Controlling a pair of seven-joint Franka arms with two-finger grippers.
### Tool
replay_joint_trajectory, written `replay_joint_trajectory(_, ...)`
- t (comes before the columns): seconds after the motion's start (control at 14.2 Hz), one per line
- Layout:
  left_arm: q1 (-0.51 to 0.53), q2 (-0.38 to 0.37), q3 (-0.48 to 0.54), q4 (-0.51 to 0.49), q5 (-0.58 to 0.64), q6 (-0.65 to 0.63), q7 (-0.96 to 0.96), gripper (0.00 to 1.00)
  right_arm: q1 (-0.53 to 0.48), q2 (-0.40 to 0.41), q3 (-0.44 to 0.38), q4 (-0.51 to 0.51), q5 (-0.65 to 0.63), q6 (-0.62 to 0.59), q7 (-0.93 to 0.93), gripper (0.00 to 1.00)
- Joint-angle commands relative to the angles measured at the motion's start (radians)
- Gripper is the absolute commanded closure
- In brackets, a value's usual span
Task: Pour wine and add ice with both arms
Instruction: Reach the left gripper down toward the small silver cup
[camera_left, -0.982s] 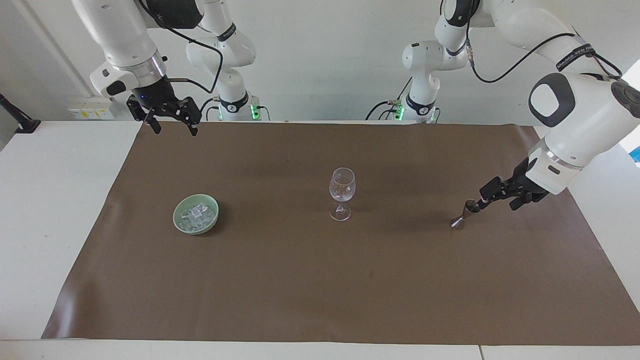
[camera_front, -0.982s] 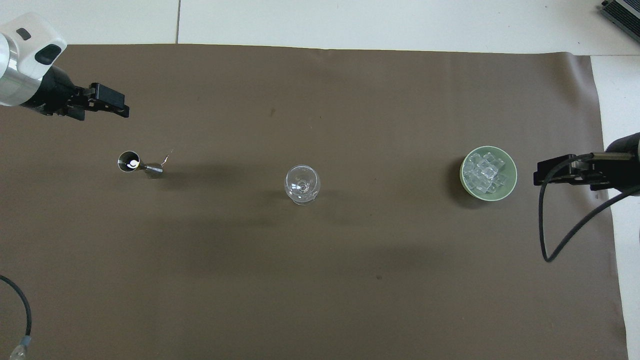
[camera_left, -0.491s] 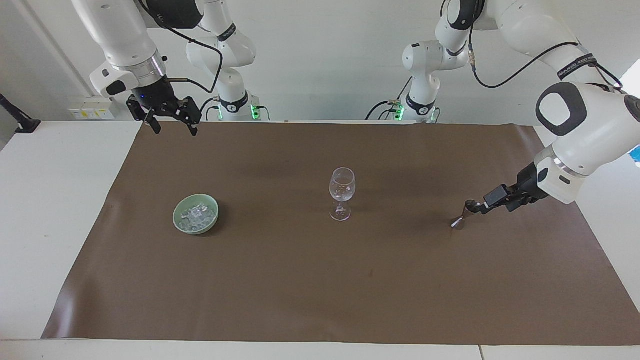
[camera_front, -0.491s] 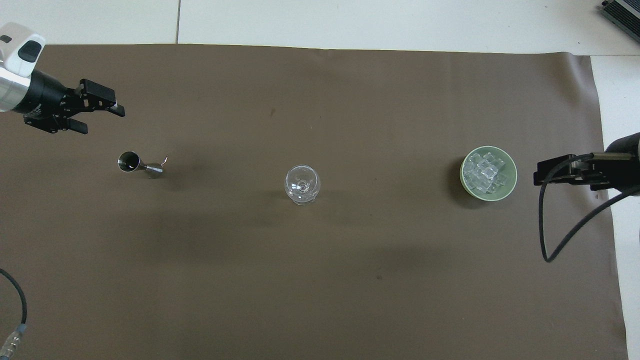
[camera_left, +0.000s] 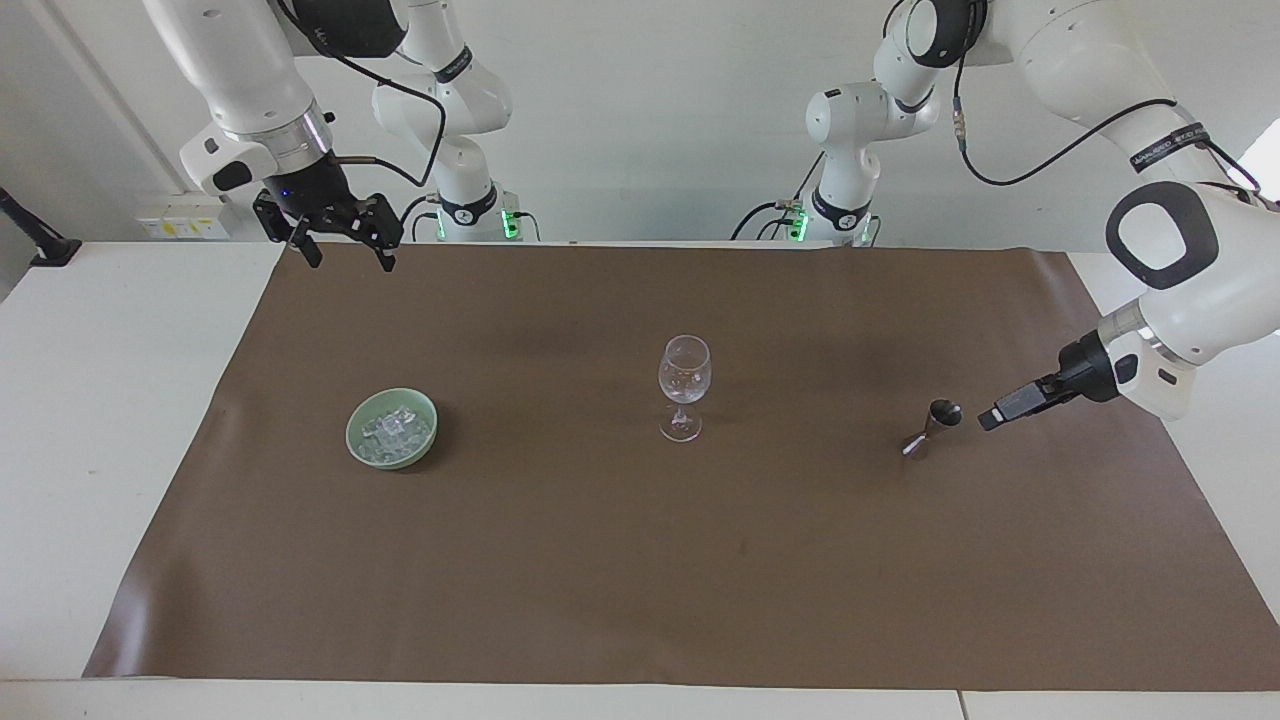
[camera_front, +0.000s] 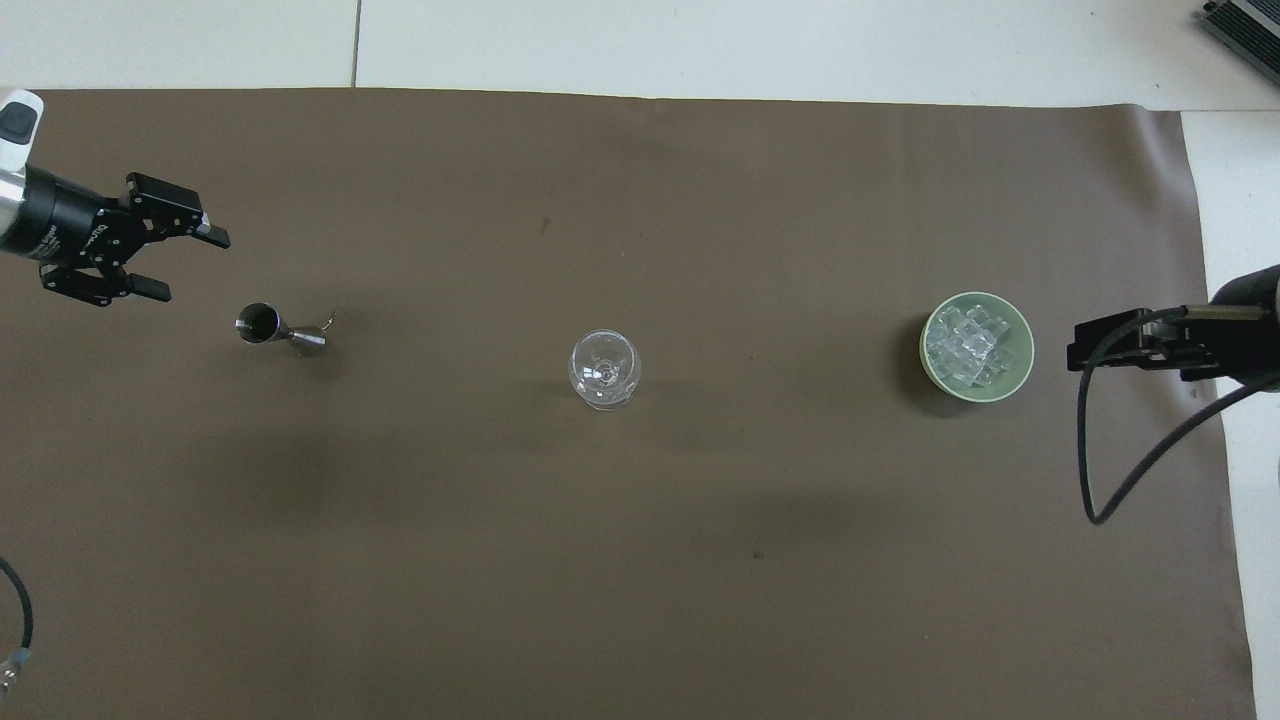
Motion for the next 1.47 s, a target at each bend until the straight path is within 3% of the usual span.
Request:
replay_joint_trajectory(0.0,0.050,-0.004,-0.007,-0.041,-0.070,-0.006,-0.065,0.00,0.001,-0.016,-0.003,-0.019,0.006,0.011,-0.026,0.00)
replay_joint_trajectory(0.28,0.084,0.027,-0.007,-0.058,-0.181,0.005,-0.203,0.00,0.001,-0.016,-0.003,-0.019,0.006,0.011,-0.026,0.00)
replay_joint_trajectory(0.77,0.130,0.008,-0.006,-0.195,-0.267,0.022,-0.277,0.00,0.001,-0.016,-0.003,-0.019,0.006,0.011,-0.026,0.00)
replay_joint_trajectory(0.91,0.128,0.001,-0.007,-0.230,-0.268,0.089,-0.415,0.00,0.001,-0.016,-0.003,-0.019,0.006,0.011,-0.026,0.00)
replay_joint_trajectory(1.05,0.130,-0.018,-0.007,-0.280,-0.303,0.120,-0.421,0.00,0.001,-0.016,-0.003,-0.019,0.006,0.011,-0.026,0.00)
replay_joint_trajectory(1.4,0.130,-0.018,-0.007,-0.291,-0.351,0.138,-0.454,0.00,0.001,-0.016,-0.003,-0.019,0.006,0.011,-0.026,0.00)
